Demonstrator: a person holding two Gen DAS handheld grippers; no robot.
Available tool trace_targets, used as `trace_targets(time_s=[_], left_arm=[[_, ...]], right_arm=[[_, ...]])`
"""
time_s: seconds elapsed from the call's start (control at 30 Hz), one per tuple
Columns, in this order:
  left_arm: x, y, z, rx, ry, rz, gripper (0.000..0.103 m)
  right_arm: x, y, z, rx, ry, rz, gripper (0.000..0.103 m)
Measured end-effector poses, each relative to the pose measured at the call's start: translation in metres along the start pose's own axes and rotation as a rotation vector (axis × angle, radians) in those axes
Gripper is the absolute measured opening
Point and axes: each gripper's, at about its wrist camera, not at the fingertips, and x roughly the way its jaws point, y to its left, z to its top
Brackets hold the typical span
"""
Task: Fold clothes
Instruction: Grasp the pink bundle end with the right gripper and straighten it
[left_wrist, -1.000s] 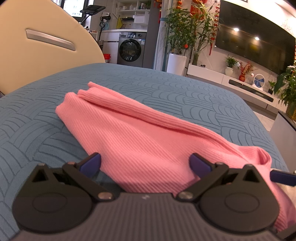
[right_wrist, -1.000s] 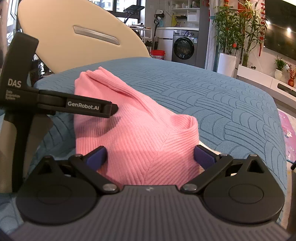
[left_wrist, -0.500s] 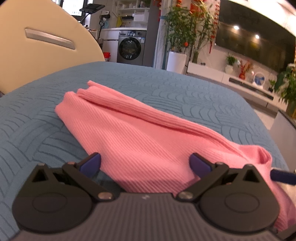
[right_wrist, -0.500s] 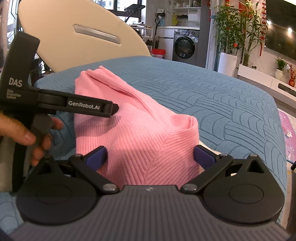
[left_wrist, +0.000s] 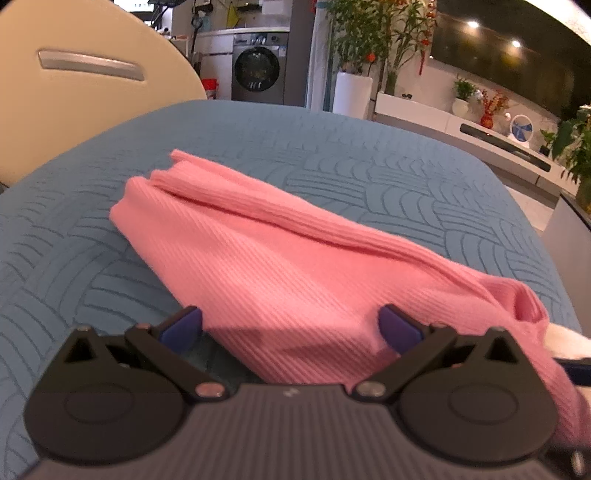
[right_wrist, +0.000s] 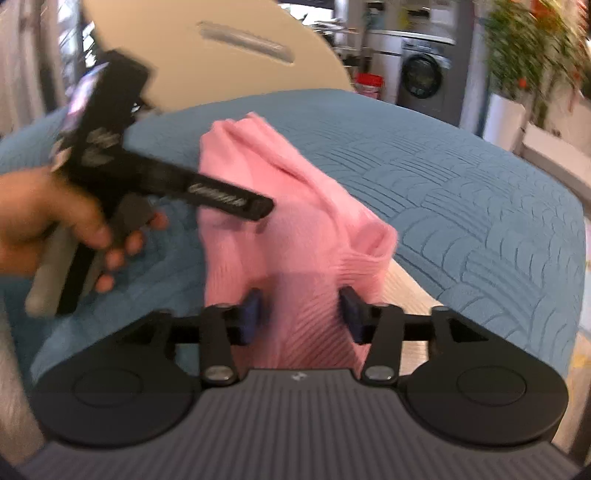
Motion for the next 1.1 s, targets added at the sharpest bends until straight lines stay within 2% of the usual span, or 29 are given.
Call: trace_targets(time_s=[0.07,0.13,0.2,0.3,0.33,0.43,0.47,0.5,0.53,0.57,0.63,0.73,0.83,0.9,0.93,1.0,1.07,1.1], left_arm=[[0.0,0.0,0.002,0.0,0.008,0.001,0.103],[0.0,-0.001,0.002,-0.001,0.011,0.007,0.103],[0.0,-0.005,0.003,0.014,0.007,0.024,0.103],[0.0,-0.009,0.004,0.026,0.008,0.042,0.103],[-0.001,-0.009,0.004,0.024,0.009,0.045,0.103],[-0.002,-0.007,0.001,0.009,0.005,0.036,0.103],[-0.001,-0.004,0.0,0.0,0.005,0.028,0.103],[-0.001,-0.002,-0.001,-0.011,0.008,0.02,0.103],[-0.002,0.0,0.0,-0.019,0.012,0.015,0.103],[-0.002,0.001,0.001,-0.026,0.018,0.012,0.103],[-0.002,0.001,0.002,-0.032,0.026,0.013,0.103],[-0.001,-0.002,0.001,-0.022,0.02,0.027,0.103],[-0.002,-0.004,0.002,-0.017,0.021,0.034,0.103],[-0.004,-0.006,0.002,-0.017,0.024,0.036,0.103],[-0.005,-0.007,0.002,-0.016,0.025,0.038,0.103],[-0.005,-0.008,0.002,-0.011,0.026,0.045,0.103],[-0.005,-0.009,0.003,-0.004,0.026,0.051,0.103],[-0.004,-0.009,0.003,-0.002,0.027,0.052,0.103]], right_arm=[[-0.015,0.013,0.001,-0.097,-0.002,-0.094,0.077],[-0.029,0.029,0.0,-0.185,-0.005,-0.161,0.077],[-0.041,0.043,-0.006,-0.243,-0.003,-0.142,0.078],[-0.039,0.058,-0.023,-0.314,0.05,-0.109,0.084],[-0.035,0.059,-0.03,-0.317,0.058,-0.113,0.084],[-0.027,0.043,-0.046,-0.216,0.027,-0.115,0.087],[-0.027,0.034,-0.045,-0.14,0.041,-0.088,0.083],[-0.026,0.024,-0.044,-0.065,0.055,-0.061,0.053],[-0.027,0.018,-0.043,-0.024,0.071,-0.047,0.037],[-0.029,0.018,-0.041,-0.056,0.091,-0.061,0.02],[-0.034,0.019,-0.037,-0.105,0.129,-0.08,0.019],[-0.039,0.02,-0.036,-0.114,0.141,-0.091,0.019],[-0.04,0.026,-0.039,-0.138,0.141,-0.126,0.029],[-0.04,0.038,-0.041,-0.191,0.139,-0.172,0.046],[-0.04,0.041,-0.038,-0.209,0.13,-0.19,0.05],[-0.044,0.046,-0.031,-0.249,0.097,-0.205,0.069],[-0.039,0.05,-0.024,-0.299,0.075,-0.215,0.084],[-0.035,0.052,-0.021,-0.329,0.071,-0.217,0.085]])
